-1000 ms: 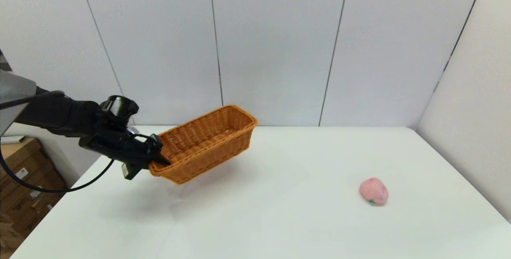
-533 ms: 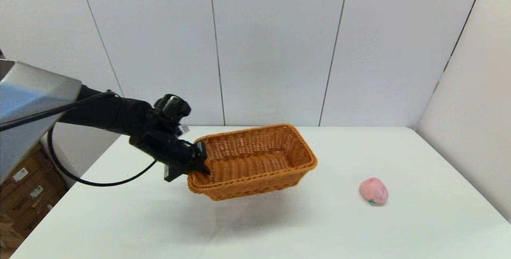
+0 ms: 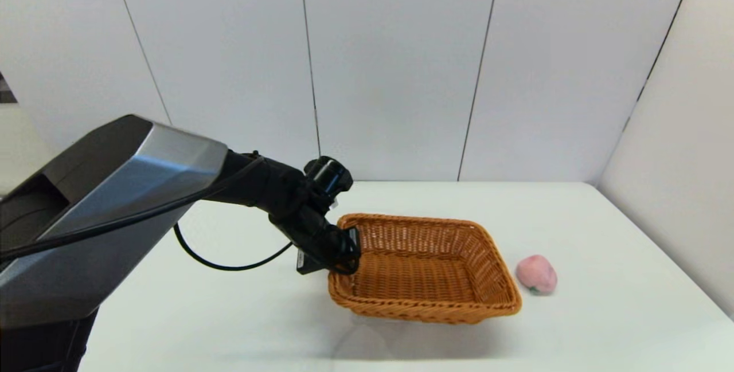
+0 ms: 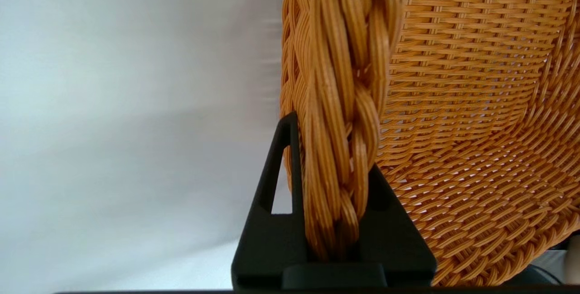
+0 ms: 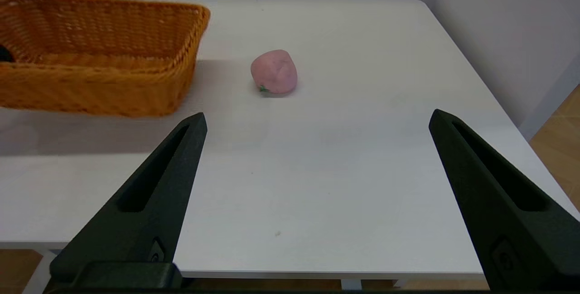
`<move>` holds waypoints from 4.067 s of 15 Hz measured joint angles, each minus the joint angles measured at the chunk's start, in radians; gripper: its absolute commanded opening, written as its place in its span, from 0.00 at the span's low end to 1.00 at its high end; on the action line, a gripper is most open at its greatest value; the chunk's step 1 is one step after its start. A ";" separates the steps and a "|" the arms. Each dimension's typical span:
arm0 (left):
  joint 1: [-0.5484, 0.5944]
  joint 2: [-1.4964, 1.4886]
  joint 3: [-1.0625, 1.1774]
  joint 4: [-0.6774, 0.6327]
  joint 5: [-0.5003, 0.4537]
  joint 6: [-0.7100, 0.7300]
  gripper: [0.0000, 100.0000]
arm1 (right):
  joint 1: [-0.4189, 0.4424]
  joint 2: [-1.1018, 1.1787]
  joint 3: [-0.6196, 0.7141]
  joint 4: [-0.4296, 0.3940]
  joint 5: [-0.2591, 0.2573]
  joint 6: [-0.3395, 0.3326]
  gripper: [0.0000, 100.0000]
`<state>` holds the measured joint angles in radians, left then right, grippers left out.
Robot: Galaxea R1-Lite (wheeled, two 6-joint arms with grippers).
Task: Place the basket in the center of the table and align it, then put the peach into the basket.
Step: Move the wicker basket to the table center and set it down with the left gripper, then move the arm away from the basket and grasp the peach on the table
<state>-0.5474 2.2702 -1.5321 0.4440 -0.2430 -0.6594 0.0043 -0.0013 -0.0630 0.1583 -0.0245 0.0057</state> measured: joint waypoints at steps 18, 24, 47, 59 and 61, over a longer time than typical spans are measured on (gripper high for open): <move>0.059 -0.143 -0.076 0.153 0.075 0.082 1.00 | 0.000 0.000 0.000 0.000 0.001 0.001 1.00; 0.240 -0.486 -0.069 0.364 0.130 0.211 1.00 | 0.000 0.000 0.000 0.000 0.001 0.000 1.00; 0.547 -2.177 1.167 0.225 0.296 0.501 1.00 | 0.000 0.000 0.002 -0.007 0.000 0.005 1.00; 0.547 -2.272 1.478 -0.322 0.285 0.594 1.00 | -0.002 0.321 -0.189 0.011 0.001 0.033 1.00; 0.547 -2.272 1.479 -0.322 0.285 0.594 1.00 | 0.000 0.543 -0.305 0.022 -0.002 0.038 1.00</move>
<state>0.0000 -0.0017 -0.0534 0.1221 0.0423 -0.0653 0.0038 0.5417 -0.3679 0.1802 -0.0268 0.0440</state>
